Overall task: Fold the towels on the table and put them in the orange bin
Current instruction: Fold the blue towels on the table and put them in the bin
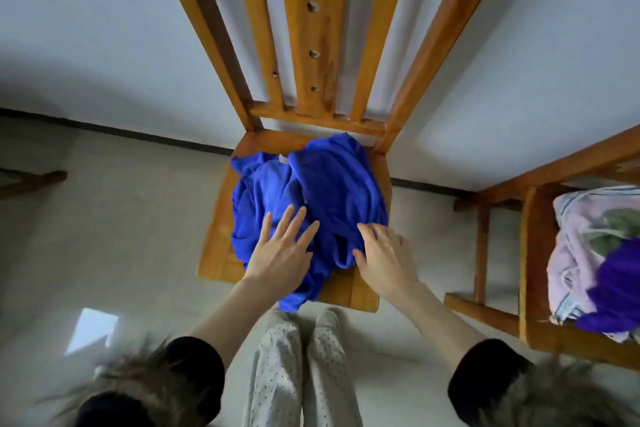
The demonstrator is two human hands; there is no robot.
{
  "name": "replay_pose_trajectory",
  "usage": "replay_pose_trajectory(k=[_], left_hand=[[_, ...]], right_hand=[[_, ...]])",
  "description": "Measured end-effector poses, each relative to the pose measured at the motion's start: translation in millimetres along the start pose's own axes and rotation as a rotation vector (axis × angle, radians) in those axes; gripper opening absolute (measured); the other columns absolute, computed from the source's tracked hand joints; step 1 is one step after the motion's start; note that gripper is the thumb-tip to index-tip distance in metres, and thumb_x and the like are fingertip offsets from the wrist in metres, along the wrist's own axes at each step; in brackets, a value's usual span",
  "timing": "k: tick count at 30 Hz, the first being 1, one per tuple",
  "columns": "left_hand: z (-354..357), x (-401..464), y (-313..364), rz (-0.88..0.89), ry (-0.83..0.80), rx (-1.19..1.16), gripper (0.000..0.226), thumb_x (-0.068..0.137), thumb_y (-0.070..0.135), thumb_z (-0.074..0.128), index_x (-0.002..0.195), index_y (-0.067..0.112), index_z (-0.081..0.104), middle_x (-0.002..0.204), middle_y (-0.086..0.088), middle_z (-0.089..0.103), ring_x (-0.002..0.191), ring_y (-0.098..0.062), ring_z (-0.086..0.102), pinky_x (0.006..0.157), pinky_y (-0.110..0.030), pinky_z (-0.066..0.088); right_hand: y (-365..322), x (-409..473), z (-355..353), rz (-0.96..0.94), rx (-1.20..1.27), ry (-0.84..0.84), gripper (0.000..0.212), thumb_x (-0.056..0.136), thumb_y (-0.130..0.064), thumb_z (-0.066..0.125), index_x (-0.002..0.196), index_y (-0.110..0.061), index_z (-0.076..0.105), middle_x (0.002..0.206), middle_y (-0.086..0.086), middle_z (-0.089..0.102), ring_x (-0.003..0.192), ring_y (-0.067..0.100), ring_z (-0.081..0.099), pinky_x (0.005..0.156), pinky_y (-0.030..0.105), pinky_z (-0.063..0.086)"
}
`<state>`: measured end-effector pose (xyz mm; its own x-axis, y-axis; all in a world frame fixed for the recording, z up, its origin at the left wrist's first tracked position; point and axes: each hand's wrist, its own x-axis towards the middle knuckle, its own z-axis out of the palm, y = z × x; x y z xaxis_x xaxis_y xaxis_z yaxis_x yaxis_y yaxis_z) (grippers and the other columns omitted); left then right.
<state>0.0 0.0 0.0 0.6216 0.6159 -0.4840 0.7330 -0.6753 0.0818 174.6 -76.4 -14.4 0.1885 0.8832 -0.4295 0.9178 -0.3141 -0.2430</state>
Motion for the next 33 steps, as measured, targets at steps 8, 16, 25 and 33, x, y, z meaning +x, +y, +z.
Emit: replay_pose_trajectory(k=[8,16,25,33], left_hand=[[61.0,27.1,-18.5,0.038,-0.035,0.054,0.056,0.099,0.037,0.028,0.15,0.023,0.007,0.158,-0.005,-0.007,0.144,-0.026,-0.01,0.116,-0.046,-0.005],[28.4,28.1,-14.9,0.001,0.01,-0.178,0.055,0.099,0.035,0.035,0.149,0.022,0.015,0.157,-0.002,0.01,0.145,-0.019,0.006,0.117,-0.038,0.006],[-130.2,11.3,13.0,0.084,0.352,-0.621,0.04,0.092,0.019,0.057,0.131,0.011,0.05,0.134,-0.007,0.051,0.123,-0.025,0.047,0.099,-0.036,0.038],[-301.5,-44.1,20.5,0.134,0.738,-0.757,0.019,0.09,0.017,0.058,0.108,0.014,0.063,0.101,-0.002,0.064,0.089,-0.013,0.058,0.081,-0.028,0.049]], right_hand=[[8.8,41.1,56.2,0.146,0.083,-0.002,0.028,0.095,-0.03,0.049,0.116,-0.012,0.054,0.114,0.005,0.059,0.109,0.025,0.053,0.087,0.036,0.04],[1.3,31.5,22.9,0.215,0.632,0.118,0.02,0.097,-0.017,0.044,0.112,-0.006,0.052,0.091,0.004,0.059,0.086,0.025,0.061,0.067,0.026,0.044],[-31.2,15.8,-134.4,-0.06,0.729,0.345,0.014,0.091,-0.014,0.057,0.096,-0.008,0.068,0.093,0.006,0.07,0.086,0.019,0.061,0.072,0.011,0.035],[-77.6,-32.0,-315.9,-0.33,0.625,0.515,0.014,0.091,-0.014,0.057,0.095,-0.008,0.069,0.09,0.005,0.068,0.082,0.012,0.059,0.074,0.02,0.046]])
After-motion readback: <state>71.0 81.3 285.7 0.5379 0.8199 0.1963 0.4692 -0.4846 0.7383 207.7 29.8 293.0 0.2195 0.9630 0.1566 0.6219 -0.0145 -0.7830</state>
